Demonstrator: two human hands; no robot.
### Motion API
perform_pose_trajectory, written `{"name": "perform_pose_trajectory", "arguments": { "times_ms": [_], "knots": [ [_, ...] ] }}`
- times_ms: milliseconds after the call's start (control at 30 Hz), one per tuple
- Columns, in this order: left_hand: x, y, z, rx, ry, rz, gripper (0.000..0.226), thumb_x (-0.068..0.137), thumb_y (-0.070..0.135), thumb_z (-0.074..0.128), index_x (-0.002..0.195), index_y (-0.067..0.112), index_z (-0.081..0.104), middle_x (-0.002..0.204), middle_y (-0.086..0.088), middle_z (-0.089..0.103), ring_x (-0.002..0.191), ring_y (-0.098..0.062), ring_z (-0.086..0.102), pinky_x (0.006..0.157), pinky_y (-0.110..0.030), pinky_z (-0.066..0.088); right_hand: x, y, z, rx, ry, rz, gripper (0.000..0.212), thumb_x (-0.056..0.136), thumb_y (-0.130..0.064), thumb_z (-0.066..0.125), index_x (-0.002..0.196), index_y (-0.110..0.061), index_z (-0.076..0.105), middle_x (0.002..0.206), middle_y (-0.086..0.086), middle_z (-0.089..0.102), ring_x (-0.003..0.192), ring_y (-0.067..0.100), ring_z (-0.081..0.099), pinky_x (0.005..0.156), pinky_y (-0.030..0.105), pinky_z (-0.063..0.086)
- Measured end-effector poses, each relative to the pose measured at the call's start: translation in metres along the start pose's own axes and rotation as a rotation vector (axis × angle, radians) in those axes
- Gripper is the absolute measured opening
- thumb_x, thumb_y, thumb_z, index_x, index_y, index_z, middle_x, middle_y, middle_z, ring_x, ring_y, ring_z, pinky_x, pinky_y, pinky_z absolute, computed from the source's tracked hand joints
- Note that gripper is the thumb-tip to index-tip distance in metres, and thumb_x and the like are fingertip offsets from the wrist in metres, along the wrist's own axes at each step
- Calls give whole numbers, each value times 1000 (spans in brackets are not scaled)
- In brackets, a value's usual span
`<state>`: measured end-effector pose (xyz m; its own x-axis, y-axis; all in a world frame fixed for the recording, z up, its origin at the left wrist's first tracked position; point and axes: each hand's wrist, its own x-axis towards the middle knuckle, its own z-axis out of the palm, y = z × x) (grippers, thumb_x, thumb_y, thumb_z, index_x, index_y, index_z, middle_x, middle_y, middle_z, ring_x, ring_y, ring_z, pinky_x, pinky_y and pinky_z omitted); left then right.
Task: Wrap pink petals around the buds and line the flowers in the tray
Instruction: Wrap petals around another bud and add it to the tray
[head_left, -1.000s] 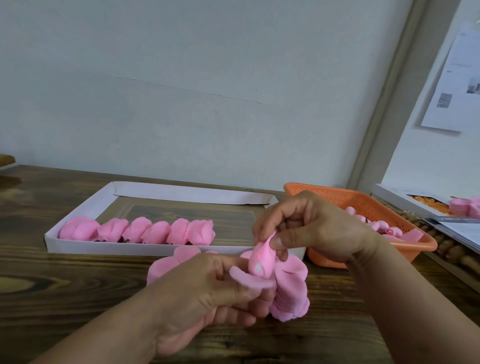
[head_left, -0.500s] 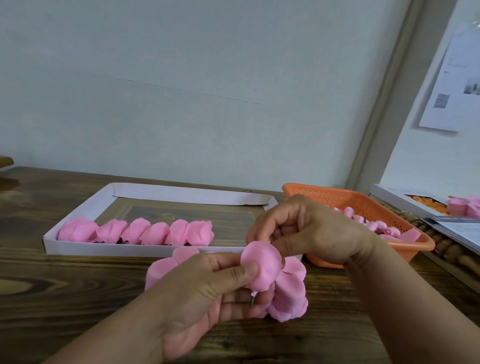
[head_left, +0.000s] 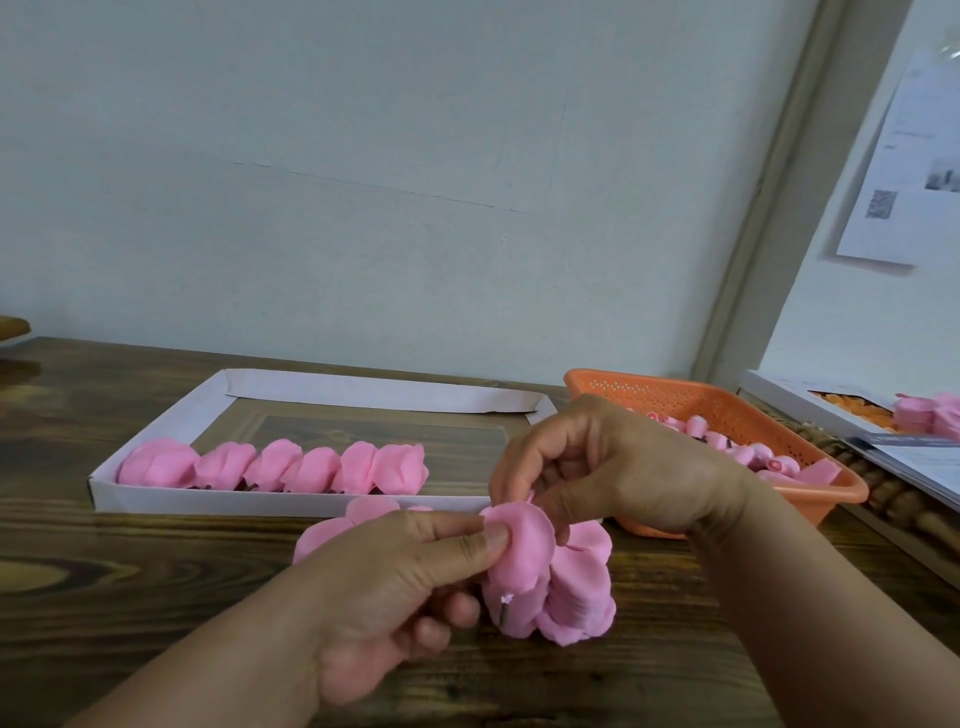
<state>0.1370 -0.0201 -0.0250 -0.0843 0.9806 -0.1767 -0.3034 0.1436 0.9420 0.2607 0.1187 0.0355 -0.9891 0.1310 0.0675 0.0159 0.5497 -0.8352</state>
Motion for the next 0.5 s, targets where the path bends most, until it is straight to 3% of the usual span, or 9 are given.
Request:
{"name": "perform_pose_trajectory", "arguments": {
  "times_ms": [67, 200, 400, 500],
  "knots": [
    [2, 1, -1, -9, -4, -18, 11, 64, 26, 70, 62, 16, 75, 60, 0, 59, 44, -4, 50, 36, -13, 34, 1, -1, 1, -31, -14, 7, 25, 76, 17, 60, 83, -6, 68, 92, 43, 57, 73, 50, 54, 72, 49, 46],
    [4, 0, -3, -124, -22, -38, 22, 85, 8, 61, 65, 7, 70, 69, -10, 61, 50, -9, 59, 39, -14, 43, 1, -1, 4, -50, -23, 9, 27, 77, 16, 59, 84, -8, 68, 92, 40, 59, 74, 32, 53, 65, 32, 47],
    [2, -3, 2, -312, 51, -42, 19, 78, 0, 61, 66, -2, 75, 69, -18, 67, 49, -18, 66, 39, -18, 50, 2, 1, 6, -56, 3, 21, 26, 78, 19, 58, 85, -5, 67, 94, 40, 60, 79, 34, 55, 74, 43, 46],
    [2, -4, 3, -334, 92, -38, 18, 79, 3, 63, 67, -4, 75, 71, -19, 68, 48, -20, 65, 38, -19, 50, 0, 2, 4, -27, 25, 19, 20, 80, 16, 59, 89, 0, 68, 86, 33, 62, 74, 30, 55, 69, 37, 48]
  ]
}}
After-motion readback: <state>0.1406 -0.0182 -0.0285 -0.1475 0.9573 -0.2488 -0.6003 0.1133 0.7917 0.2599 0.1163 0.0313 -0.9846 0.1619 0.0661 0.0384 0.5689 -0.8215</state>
